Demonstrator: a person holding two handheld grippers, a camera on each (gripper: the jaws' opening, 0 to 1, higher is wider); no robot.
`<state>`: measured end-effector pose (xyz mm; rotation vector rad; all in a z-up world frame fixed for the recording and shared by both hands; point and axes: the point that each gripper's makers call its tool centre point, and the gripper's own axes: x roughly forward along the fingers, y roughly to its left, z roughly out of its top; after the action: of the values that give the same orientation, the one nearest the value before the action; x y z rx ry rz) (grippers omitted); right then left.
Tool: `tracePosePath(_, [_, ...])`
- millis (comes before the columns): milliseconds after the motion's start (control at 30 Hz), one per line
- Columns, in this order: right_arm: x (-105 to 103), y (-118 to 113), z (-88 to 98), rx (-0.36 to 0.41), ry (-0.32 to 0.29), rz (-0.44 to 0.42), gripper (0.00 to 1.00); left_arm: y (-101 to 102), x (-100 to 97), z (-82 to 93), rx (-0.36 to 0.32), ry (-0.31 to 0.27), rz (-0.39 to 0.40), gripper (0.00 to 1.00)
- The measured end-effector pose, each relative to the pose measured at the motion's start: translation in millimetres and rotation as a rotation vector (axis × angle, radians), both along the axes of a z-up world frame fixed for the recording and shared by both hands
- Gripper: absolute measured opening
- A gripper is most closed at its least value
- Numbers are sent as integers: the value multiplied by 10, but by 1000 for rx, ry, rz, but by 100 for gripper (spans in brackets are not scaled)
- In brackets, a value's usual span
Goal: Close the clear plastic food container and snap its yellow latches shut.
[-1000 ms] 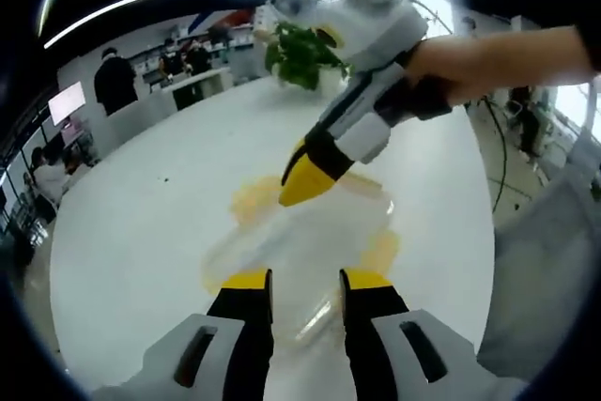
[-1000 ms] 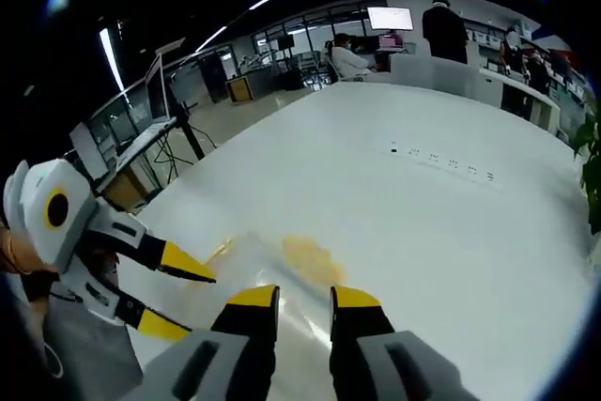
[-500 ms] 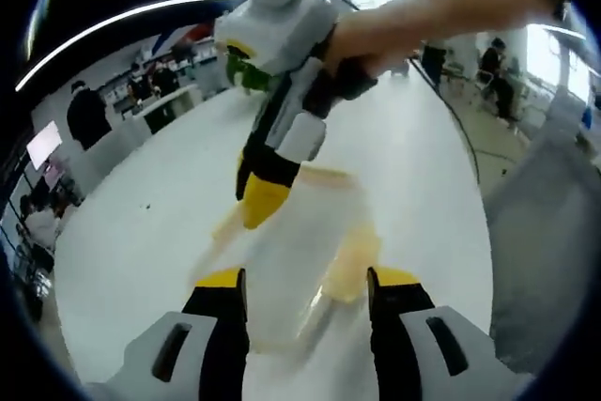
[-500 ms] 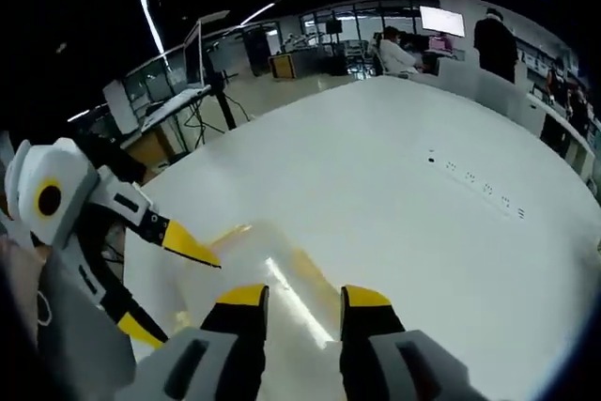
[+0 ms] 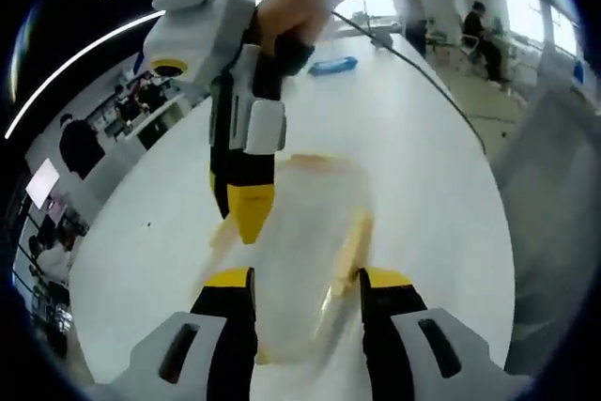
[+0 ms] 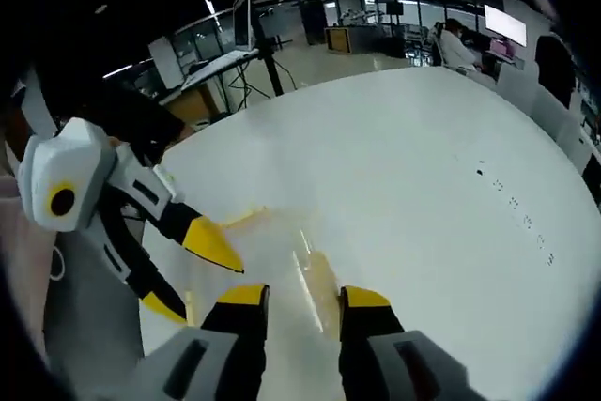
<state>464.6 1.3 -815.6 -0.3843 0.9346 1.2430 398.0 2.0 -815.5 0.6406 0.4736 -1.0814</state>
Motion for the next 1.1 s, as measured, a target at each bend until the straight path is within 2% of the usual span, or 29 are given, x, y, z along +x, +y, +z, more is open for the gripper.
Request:
tracePosePath(67, [2,0,-9,-13,25,25,26,0,1,-1,-4,6,1,40])
tracePosePath(167, [-10,6,-11,-40,29,66,26,-5,8,1,-1,22,9,40])
tracePosePath(333, [-9,14,-19,-78,48,83,26,-2,7,-6,10,27,18,40])
tracePosePath(567, [-19,17,-34,-139,78,92,25,-18,9,-19,13,0,37,40])
tracePosePath(700, [-4,17,-54,-185,126,85,26,-13,14,-21,17,1,42,40])
tracePosePath(867, [0,20,-72,-231,157,109,26,-43,3,-51,45,-42,54,41])
tracePosePath(1100, [-10,21,-88,-256,211,155,27,-37,25,-44,52,-16,51,41])
